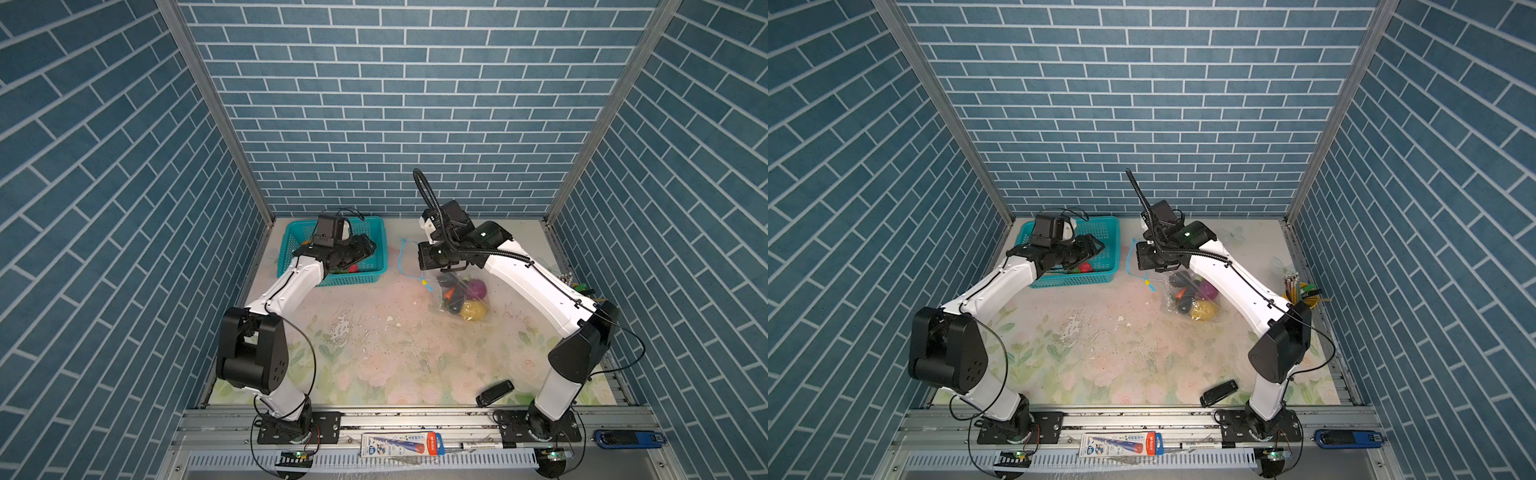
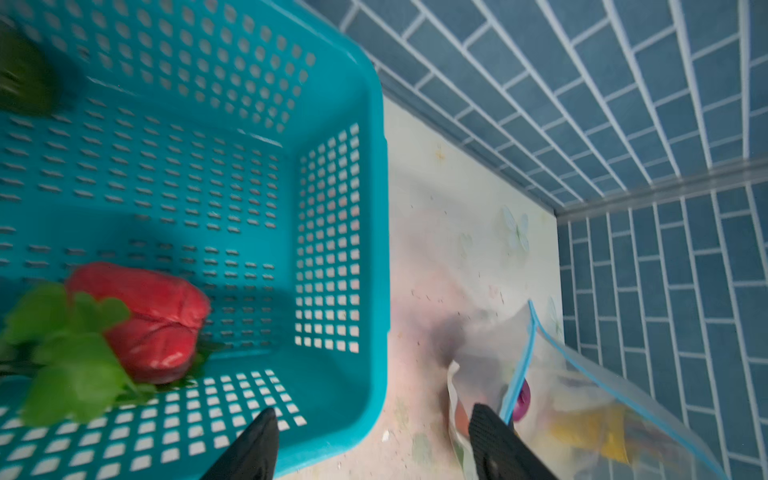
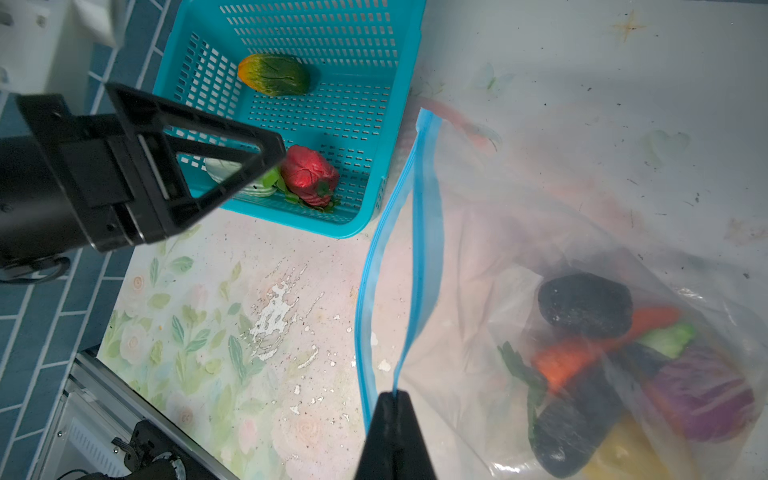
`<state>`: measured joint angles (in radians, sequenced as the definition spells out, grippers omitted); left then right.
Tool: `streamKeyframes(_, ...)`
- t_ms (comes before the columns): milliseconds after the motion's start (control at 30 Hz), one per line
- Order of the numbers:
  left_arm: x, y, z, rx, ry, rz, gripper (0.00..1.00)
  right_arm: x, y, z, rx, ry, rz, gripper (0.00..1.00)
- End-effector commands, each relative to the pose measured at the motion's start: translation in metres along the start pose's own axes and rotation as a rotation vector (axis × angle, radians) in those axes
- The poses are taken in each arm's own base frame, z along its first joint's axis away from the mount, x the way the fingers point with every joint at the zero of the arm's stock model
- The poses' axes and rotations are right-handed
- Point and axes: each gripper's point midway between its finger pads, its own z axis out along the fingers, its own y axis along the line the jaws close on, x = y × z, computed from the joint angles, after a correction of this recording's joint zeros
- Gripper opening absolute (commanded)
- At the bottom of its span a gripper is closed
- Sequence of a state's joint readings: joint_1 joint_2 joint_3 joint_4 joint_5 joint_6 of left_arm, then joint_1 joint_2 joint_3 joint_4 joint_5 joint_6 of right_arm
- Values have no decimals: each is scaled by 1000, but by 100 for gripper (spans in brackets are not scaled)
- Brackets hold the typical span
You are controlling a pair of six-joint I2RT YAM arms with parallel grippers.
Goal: Place the food in the zip-top bag and seal the zipper
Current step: 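Raise the left gripper and move it back over the basket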
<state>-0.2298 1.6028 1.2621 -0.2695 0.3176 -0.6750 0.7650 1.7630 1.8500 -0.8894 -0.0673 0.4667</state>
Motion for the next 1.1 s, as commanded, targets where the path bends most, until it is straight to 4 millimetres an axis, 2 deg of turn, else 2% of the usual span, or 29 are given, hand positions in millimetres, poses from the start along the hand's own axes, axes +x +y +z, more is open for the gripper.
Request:
streamKeyframes(0, -41, 6, -19, -70, -244, -49, 75, -2, 5, -2, -14, -4, 0, 0)
streamKeyframes(133, -57, 32, -22, -191, -354, -143, 67, -1, 3, 0, -10, 2, 0, 0)
streamKeyframes(233, -68, 45, -21, -224, -423, -223, 66, -1, 3, 2, -8, 6, 2, 0)
streamKeyframes(400, -83, 68, -13, -215, -522, -396, 63, 0, 3, 3, -9, 9, 2, 0)
streamKeyframes(567, -97, 94, -1, -197, -537, -571, 61, -1, 4, 5, -11, 13, -3, 0)
streamKeyframes(800, -104, 144, 26, -227, -517, -743, 60, -5, 3, 10, -8, 13, -12, 0)
streamKeyframes(1067, -107, 180, 51, -290, -502, -830, 62, -7, 4, 14, -37, 31, -3, 0)
